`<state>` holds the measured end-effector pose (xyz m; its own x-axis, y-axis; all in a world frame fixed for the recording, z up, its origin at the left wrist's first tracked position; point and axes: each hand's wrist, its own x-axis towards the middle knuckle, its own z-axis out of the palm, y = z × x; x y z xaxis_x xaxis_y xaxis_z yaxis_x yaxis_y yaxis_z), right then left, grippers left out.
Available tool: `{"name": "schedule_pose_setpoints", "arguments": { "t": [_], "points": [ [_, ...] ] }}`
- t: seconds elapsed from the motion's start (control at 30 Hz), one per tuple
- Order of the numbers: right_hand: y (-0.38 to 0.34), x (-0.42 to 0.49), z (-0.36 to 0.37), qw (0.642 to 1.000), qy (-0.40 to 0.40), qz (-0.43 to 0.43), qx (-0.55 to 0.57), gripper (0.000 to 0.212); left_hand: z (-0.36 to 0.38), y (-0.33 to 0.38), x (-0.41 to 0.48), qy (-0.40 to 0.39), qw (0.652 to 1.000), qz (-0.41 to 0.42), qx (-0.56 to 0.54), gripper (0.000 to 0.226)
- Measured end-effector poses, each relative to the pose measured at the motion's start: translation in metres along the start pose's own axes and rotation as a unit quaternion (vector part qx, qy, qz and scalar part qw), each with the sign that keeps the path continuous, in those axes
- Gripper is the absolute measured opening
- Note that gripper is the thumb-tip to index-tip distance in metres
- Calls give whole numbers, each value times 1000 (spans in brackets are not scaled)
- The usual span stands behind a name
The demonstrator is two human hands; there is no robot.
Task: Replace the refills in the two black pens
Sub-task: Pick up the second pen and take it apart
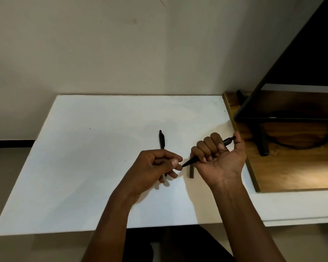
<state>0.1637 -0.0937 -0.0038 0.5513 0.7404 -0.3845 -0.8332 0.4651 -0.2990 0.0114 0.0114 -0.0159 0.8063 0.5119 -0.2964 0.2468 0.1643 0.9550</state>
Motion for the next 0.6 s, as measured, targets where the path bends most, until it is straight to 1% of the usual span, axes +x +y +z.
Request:
{"name": "schedule_pose_setpoints", "arguments": {
  "t": [0.03,0.13,0.23,0.33,0.4,0.43,0.53,0.6],
  "points": [
    [0,0,1,1000,-6,-2,-11,55,1,1,0,0,1000,1,-5,15],
    [6,3,7,998,-18,-5,-55,52,4,4,1,3,1000,12,-20,31],
    [18,7,12,989,4,-18,-150,55,8,4,2,4,999,13,-35,34],
    [30,7,14,958,6,-40,-284,49,9,1,4,11,999,10,-36,33],
    [35,6,15,934,-6,-65,-352,47,9,-2,5,17,999,15,-33,22],
    [36,5,16,928,-12,-72,-365,46,8,-3,6,21,999,20,-33,19],
    [37,1,18,909,-11,-72,-410,42,11,-3,7,28,998,44,-28,25],
    [38,-1,19,891,-16,-63,-449,41,14,-3,8,33,998,58,-14,20]
  ]
}}
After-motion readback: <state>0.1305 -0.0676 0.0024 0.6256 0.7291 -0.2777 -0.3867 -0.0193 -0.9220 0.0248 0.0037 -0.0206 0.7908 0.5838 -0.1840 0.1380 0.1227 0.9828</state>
